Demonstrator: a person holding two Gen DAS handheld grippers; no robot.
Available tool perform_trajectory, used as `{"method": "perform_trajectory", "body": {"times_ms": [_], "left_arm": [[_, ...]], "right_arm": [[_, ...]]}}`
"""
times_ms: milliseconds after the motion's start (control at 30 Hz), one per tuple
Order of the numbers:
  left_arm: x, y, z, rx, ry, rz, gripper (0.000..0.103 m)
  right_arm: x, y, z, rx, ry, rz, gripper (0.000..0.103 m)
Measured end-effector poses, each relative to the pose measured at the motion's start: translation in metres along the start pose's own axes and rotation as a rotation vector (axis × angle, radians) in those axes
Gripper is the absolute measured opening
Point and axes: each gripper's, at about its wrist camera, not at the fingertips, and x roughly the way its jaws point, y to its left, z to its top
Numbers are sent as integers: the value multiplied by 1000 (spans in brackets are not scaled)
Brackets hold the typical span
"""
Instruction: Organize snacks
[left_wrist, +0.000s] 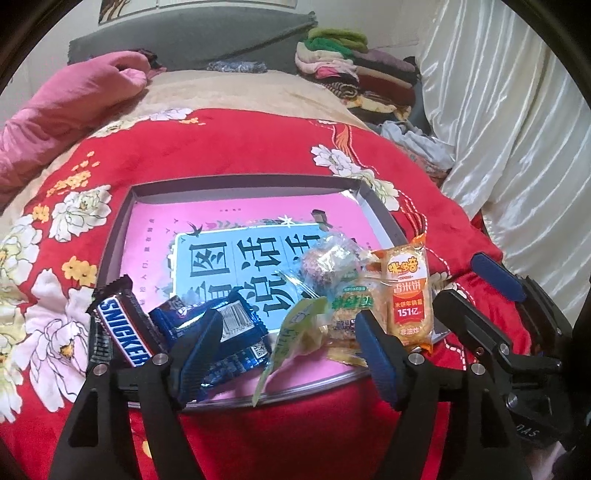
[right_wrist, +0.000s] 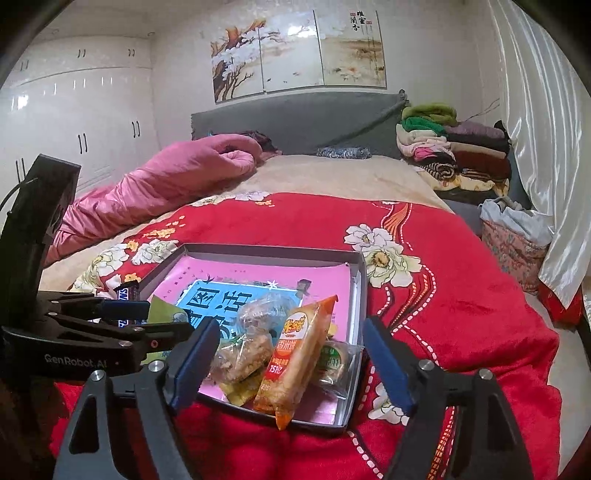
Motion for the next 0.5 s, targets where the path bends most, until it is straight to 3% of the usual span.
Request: {"method": "perform_trajectory", "body": {"times_ms": [300, 500], "left_arm": [[-11, 4, -4, 0, -10, 26, 78], [-24, 15, -24, -30, 15, 58, 78]], "right_arm": [[-8, 1, 3, 2, -29, 10, 85], [-20, 12, -2, -11, -18, 3, 90]]}}
